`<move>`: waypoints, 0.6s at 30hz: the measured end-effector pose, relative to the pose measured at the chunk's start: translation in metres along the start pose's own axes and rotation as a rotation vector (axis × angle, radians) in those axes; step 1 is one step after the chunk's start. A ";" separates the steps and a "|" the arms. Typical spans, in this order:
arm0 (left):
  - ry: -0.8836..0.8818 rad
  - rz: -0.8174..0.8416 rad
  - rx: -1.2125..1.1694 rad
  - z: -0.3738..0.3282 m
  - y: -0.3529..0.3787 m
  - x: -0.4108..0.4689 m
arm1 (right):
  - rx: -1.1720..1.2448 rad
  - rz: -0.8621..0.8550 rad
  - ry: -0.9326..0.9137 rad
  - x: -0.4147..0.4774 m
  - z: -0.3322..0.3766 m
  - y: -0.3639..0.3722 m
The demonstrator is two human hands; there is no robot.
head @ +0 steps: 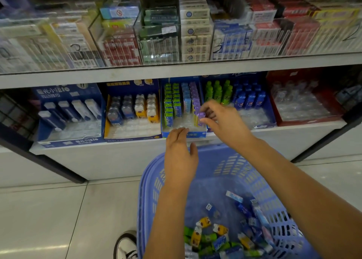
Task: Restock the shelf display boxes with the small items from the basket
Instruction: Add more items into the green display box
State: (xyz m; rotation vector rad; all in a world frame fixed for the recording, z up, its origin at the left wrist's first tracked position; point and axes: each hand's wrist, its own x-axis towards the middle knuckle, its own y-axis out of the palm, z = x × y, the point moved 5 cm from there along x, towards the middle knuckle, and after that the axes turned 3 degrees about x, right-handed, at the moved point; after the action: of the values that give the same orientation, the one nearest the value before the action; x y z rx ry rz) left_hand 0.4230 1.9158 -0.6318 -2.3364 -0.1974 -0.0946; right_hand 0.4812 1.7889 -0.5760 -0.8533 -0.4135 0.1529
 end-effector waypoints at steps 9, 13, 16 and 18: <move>0.035 -0.032 -0.002 0.001 0.002 0.002 | -0.107 0.047 -0.004 0.004 -0.011 0.011; 0.068 -0.081 -0.064 0.002 0.001 0.001 | -0.157 0.052 -0.008 0.005 -0.003 0.003; 0.102 -0.258 -0.253 0.003 0.001 -0.017 | -0.039 0.115 0.092 -0.006 -0.005 -0.007; 0.040 -0.182 -0.257 0.012 0.019 -0.028 | 0.001 0.314 0.223 -0.023 -0.020 -0.002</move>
State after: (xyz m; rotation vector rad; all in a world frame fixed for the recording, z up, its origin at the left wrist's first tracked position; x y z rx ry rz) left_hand 0.3994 1.9080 -0.6574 -2.5644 -0.3989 -0.2705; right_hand 0.4685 1.7668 -0.5926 -0.9202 -0.0680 0.3444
